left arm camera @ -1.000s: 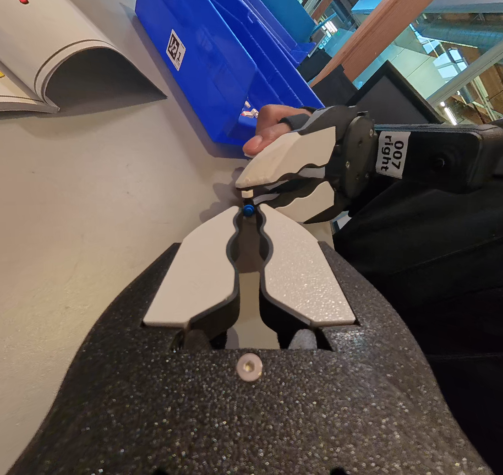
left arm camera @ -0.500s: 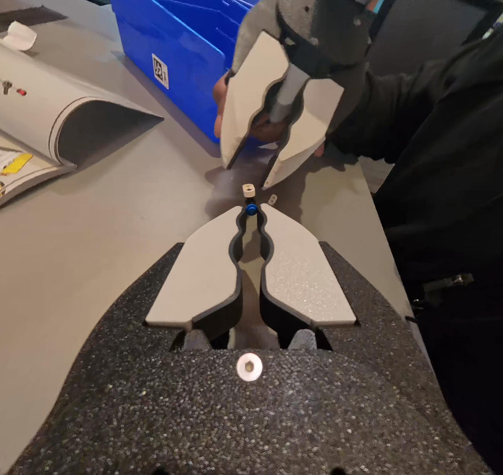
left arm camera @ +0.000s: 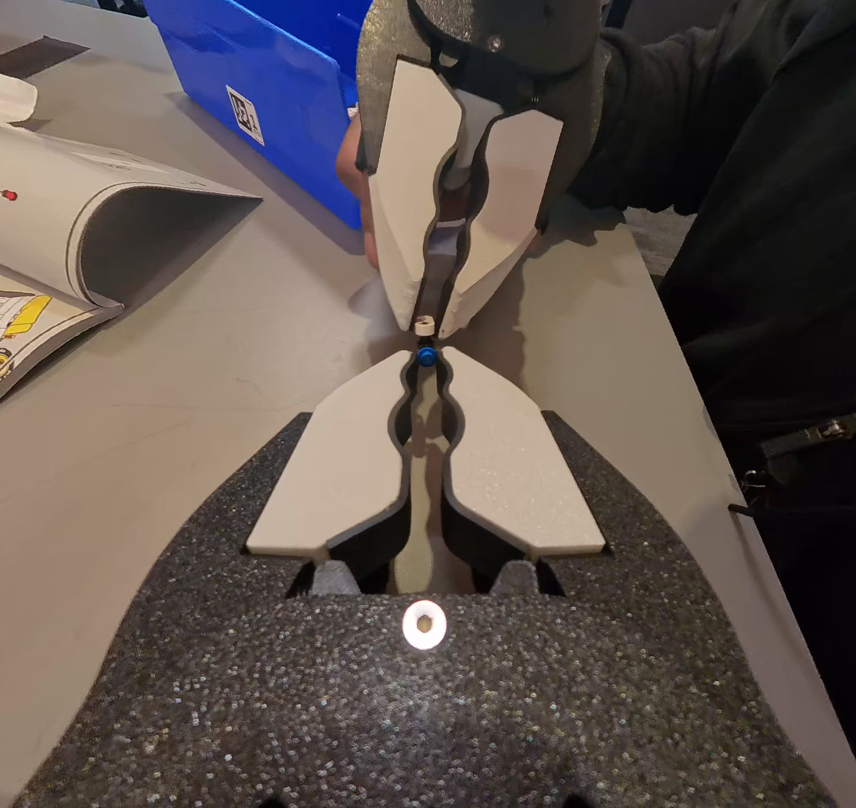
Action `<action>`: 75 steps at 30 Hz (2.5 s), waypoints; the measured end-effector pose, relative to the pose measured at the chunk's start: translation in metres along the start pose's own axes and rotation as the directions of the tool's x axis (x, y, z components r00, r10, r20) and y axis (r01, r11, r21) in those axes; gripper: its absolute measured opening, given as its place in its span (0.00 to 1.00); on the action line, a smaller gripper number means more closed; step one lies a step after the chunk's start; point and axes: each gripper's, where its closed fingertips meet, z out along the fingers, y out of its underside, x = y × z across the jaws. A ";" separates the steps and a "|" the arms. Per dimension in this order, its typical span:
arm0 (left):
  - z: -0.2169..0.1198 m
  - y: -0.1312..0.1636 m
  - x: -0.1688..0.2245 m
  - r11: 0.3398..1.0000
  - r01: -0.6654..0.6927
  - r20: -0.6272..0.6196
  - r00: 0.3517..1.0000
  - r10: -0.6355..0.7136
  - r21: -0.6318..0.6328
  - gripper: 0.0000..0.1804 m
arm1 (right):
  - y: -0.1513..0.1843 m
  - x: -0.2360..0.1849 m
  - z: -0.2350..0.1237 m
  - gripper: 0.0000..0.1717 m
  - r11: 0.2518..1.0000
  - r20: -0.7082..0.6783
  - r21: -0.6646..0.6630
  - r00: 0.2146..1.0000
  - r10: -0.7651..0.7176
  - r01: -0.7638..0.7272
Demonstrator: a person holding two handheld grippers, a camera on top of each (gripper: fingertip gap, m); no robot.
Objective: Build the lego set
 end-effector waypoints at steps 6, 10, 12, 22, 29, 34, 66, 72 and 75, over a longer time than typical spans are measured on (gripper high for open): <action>-0.001 -0.004 -0.007 0.997 0.068 0.018 0.997 -0.069 0.038 0.07 | -0.006 0.007 -0.005 0.04 0.994 0.007 0.058 0.996 0.091 -0.091; -0.001 -0.005 -0.007 0.997 0.061 0.026 0.998 -0.062 0.042 0.06 | -0.008 0.009 -0.005 0.04 0.990 0.000 0.080 0.993 0.117 -0.117; -0.001 -0.006 -0.007 0.997 0.061 0.025 0.998 -0.063 0.052 0.06 | -0.008 0.009 -0.004 0.04 0.988 -0.003 0.082 0.992 0.129 -0.128; -0.002 -0.010 -0.001 0.994 0.081 -0.021 0.997 -0.079 0.079 0.04 | -0.010 0.006 -0.005 0.05 0.982 0.039 0.103 0.987 0.153 -0.157; 0.000 -0.009 0.005 0.997 0.043 -0.040 0.998 -0.040 0.071 0.04 | -0.011 0.000 -0.006 0.07 0.982 0.083 0.112 0.986 0.145 -0.154; 0.000 -0.008 0.006 0.998 0.021 -0.030 0.999 -0.019 0.062 0.04 | -0.011 -0.003 -0.006 0.04 0.982 0.104 0.104 0.984 0.144 -0.155; 0.005 -0.001 0.008 0.999 -0.033 -0.009 0.999 0.033 0.006 0.04 | 0.001 -0.009 -0.006 0.04 0.987 0.116 0.038 0.982 0.149 -0.155; 0.006 0.000 0.009 0.999 -0.035 -0.014 0.999 0.035 0.001 0.03 | 0.001 -0.009 -0.006 0.04 0.988 0.119 0.042 0.983 0.140 -0.146; 0.006 0.000 0.009 0.999 -0.036 -0.016 0.999 0.036 -0.001 0.04 | 0.000 -0.010 -0.006 0.04 0.989 0.121 0.047 0.983 0.137 -0.143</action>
